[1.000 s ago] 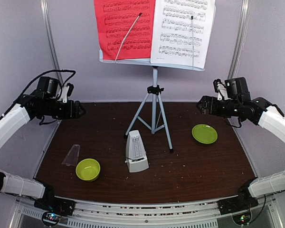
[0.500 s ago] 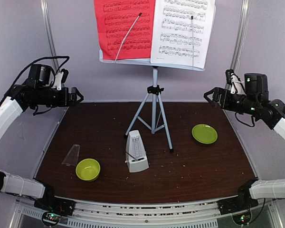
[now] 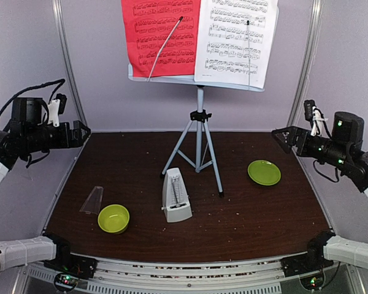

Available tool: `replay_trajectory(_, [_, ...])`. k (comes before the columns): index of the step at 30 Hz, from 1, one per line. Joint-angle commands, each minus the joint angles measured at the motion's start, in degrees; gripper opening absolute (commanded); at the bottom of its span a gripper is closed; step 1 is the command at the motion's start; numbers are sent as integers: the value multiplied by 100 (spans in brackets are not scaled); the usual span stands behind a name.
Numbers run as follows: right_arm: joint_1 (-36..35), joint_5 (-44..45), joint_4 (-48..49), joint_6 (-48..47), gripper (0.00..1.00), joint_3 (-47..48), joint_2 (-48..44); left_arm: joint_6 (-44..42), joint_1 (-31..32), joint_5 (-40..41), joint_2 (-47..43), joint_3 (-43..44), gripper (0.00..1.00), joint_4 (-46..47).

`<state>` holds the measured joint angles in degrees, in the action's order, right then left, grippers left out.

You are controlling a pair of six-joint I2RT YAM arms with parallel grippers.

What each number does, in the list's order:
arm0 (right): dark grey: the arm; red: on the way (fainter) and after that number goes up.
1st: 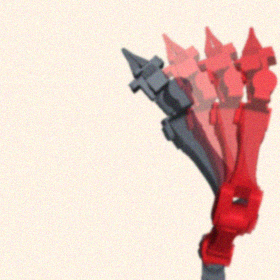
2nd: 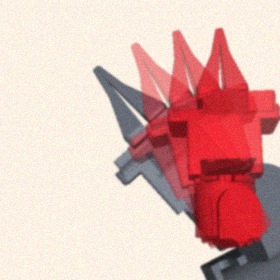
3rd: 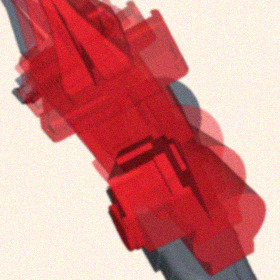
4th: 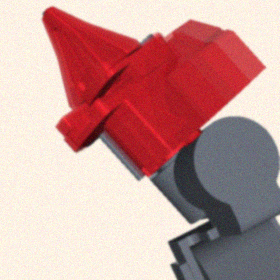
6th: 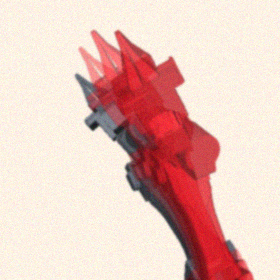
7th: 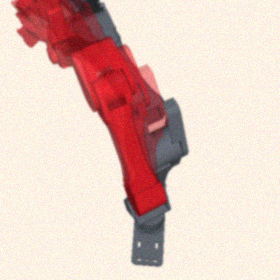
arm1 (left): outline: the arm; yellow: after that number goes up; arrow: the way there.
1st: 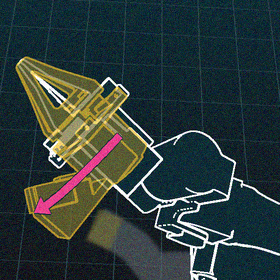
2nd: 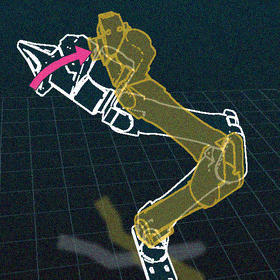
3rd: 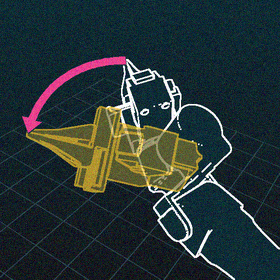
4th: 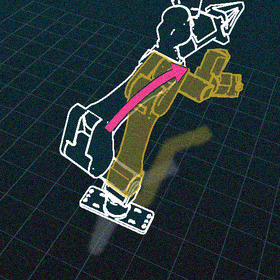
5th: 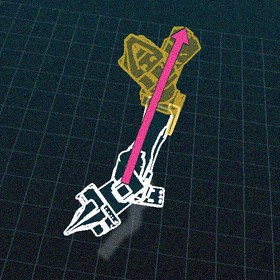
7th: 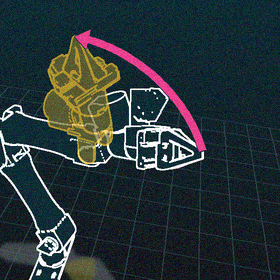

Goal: Set up the instrument practice props

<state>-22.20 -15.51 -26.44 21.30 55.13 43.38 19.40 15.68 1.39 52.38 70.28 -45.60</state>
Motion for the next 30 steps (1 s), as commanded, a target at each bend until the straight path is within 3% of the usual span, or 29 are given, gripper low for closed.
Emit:
replay_trajectory(1, [32,-83,332,175,100,-496,-386,167,-57,483,-317,-375,98,-34])
replay_trajectory(16, [34,-14,915,754,100,-2262,-1199,772,-59,640,-978,-1900,98,-11])
replay_trajectory(30, [31,-23,1044,852,100,-2524,-1266,1193,-58,944,-890,-2160,98,28])
